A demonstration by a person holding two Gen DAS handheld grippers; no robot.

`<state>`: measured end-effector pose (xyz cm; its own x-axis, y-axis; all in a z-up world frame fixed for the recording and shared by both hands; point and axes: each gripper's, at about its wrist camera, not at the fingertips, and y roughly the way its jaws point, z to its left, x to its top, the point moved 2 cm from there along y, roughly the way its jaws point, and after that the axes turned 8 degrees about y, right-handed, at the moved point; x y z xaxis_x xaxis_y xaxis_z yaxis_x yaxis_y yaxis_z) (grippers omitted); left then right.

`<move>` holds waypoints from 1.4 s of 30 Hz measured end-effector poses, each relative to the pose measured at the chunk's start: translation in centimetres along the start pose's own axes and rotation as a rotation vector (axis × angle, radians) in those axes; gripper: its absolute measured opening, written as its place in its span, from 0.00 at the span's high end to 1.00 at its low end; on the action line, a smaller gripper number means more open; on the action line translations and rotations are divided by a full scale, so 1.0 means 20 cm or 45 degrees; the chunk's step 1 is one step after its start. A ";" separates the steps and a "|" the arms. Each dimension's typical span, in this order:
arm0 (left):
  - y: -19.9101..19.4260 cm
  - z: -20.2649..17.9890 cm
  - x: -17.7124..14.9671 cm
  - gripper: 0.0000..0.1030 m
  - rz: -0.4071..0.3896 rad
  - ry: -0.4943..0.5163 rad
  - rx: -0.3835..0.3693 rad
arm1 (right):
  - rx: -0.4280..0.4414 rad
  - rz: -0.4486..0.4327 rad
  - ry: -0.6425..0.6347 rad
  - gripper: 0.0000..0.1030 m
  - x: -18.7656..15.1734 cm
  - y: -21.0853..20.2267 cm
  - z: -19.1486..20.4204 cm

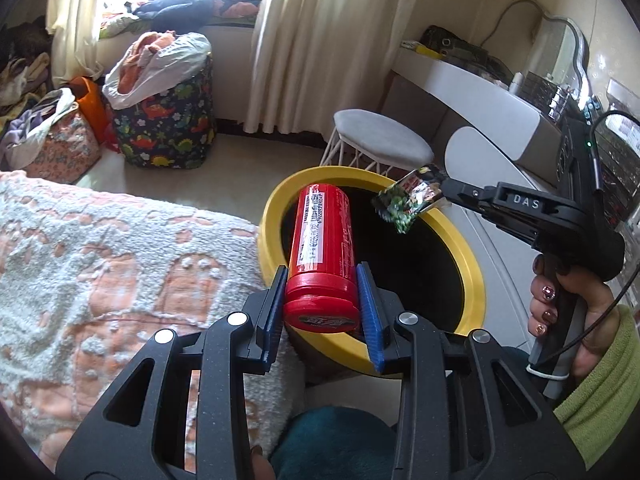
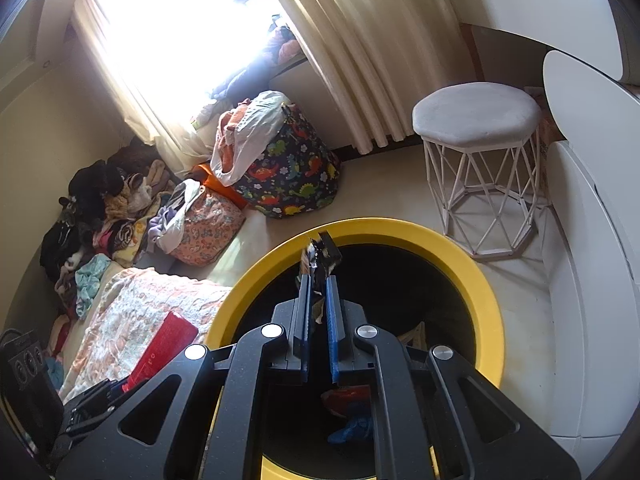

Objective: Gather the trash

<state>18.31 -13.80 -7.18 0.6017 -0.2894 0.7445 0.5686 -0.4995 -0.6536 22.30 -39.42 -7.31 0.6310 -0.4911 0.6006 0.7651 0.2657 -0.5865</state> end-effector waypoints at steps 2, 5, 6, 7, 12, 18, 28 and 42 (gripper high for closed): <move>0.02 -0.02 0.00 0.74 0.009 0.009 -0.007 | -0.007 -0.002 0.011 0.93 0.01 0.00 -0.02; 0.04 -0.06 0.00 0.74 0.021 0.031 -0.018 | -0.015 -0.006 0.023 0.93 0.01 -0.01 -0.04; 0.05 -0.08 0.00 0.74 0.026 0.037 -0.021 | -0.017 -0.006 0.026 0.93 0.01 -0.01 -0.04; 0.06 -0.09 0.00 0.74 0.032 0.043 -0.027 | -0.019 -0.006 0.029 0.93 0.02 0.00 -0.05; 0.13 -0.14 -0.02 0.74 0.070 0.077 -0.051 | -0.029 -0.003 0.042 0.93 0.02 0.00 -0.06; 0.20 -0.20 -0.05 0.74 0.130 0.113 -0.089 | -0.044 -0.011 0.054 0.93 0.02 0.00 -0.08; 0.28 -0.21 -0.08 0.55 0.199 0.119 -0.075 | -0.037 0.034 0.084 0.59 0.03 -0.01 -0.09; 0.06 -0.07 -0.04 0.12 0.080 0.040 0.124 | -0.060 -0.044 -0.053 0.27 -0.09 -0.14 0.05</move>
<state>17.65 -15.36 -8.30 0.6208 -0.3436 0.7047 0.5832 -0.3983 -0.7080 19.14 -38.34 -6.20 0.6100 -0.4643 0.6421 0.7801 0.2094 -0.5896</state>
